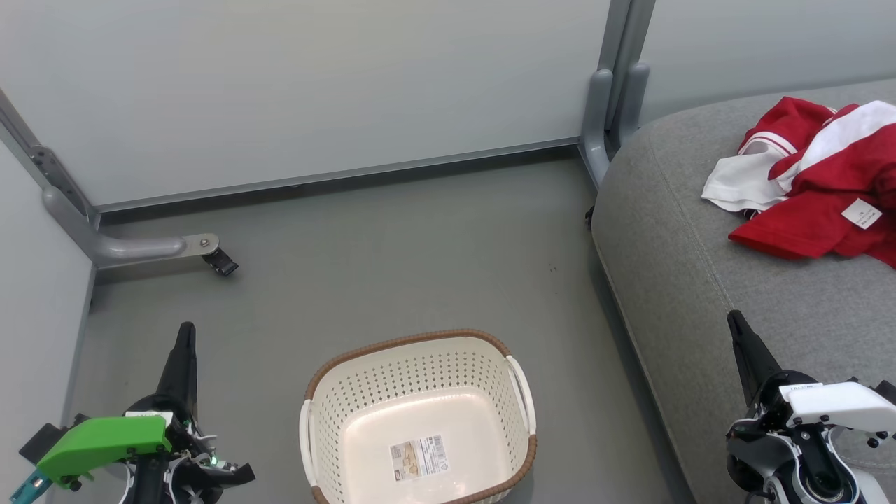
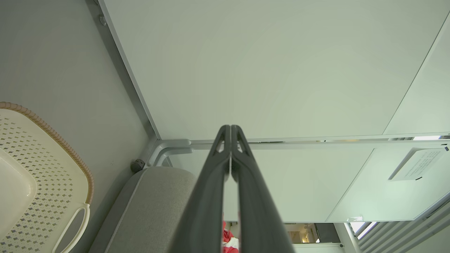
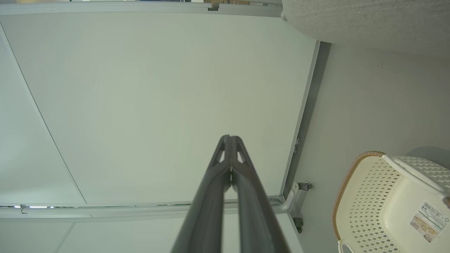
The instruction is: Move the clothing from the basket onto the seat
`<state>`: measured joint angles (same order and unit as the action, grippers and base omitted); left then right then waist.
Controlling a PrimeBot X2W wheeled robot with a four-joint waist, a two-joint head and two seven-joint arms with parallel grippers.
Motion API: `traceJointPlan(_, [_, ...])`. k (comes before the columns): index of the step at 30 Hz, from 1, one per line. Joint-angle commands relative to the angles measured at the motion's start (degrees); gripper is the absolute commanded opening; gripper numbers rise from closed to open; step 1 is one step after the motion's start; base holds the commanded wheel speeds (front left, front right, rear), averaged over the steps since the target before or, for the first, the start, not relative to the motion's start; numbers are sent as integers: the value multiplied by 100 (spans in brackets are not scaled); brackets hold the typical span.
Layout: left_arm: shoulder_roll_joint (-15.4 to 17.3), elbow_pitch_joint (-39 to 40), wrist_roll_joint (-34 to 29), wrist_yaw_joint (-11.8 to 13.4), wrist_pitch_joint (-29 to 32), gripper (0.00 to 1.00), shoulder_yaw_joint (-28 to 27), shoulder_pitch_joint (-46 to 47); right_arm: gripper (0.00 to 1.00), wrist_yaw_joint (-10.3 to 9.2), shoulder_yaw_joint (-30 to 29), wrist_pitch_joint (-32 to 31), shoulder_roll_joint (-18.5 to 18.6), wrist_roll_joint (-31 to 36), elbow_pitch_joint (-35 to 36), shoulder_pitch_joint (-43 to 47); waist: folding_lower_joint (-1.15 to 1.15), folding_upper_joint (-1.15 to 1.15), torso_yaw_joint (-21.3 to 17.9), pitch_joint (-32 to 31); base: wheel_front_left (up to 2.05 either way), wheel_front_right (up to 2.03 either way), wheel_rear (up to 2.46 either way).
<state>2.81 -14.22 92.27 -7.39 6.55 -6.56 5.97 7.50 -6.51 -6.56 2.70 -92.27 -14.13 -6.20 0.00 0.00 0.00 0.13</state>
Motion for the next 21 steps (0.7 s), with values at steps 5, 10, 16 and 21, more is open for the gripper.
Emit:
traceJointPlan(5, [13, 15, 23, -23, 20, 0, -13, 68, 0, -2, -11, -18, 35, -24, -7, -30, 0, 0, 0, 0, 0, 0, 0])
traceJointPlan(10, [13, 15, 23, -24, 20, 0, -13, 68, 0, -2, -11, -18, 35, -24, -7, -30, 0, 0, 0, 0, 0, 0, 0])
traceJointPlan(16, [13, 16, 23, -23, 20, 0, -13, 68, 0, -2, -11, -18, 35, -24, -7, -30, 0, 0, 0, 0, 0, 0, 0])
traceJointPlan(21, [13, 16, 23, -23, 20, 0, -13, 68, 0, -2, -11, -18, 35, -24, -7, -30, 0, 0, 0, 0, 0, 0, 0])
